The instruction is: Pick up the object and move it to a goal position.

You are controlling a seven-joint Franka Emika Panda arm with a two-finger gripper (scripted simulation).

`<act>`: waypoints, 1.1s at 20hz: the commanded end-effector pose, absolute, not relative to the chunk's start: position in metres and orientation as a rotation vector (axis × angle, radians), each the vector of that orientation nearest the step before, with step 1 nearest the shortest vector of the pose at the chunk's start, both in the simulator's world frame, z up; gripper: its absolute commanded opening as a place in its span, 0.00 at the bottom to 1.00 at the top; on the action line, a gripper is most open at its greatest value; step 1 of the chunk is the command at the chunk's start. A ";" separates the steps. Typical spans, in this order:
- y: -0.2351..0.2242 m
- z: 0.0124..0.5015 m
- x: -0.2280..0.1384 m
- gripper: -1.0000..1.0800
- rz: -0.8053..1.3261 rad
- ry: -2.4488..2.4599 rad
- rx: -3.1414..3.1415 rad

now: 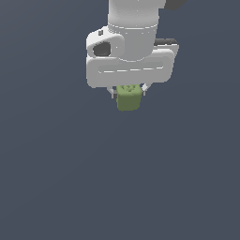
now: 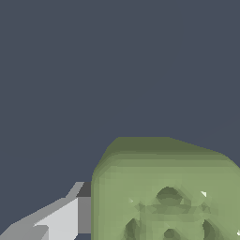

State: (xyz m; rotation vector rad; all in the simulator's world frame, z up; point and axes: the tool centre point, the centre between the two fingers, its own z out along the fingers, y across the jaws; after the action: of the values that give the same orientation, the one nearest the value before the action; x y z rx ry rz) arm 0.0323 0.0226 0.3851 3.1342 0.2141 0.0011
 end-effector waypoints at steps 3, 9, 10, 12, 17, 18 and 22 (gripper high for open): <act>0.025 0.413 0.041 0.00 0.000 0.214 3.134; 0.028 0.443 0.051 0.00 0.000 0.214 3.134; 0.029 0.448 0.053 0.00 0.000 0.214 3.134; 0.030 0.456 0.055 0.00 0.000 0.214 3.134; 0.032 0.474 0.062 0.00 0.000 0.214 3.134; 0.032 0.477 0.063 0.00 0.000 0.214 3.134; 0.033 0.487 0.067 0.00 0.000 0.214 3.134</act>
State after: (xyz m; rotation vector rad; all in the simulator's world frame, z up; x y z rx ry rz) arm 0.0655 0.0325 0.4833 3.1343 0.2141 0.0002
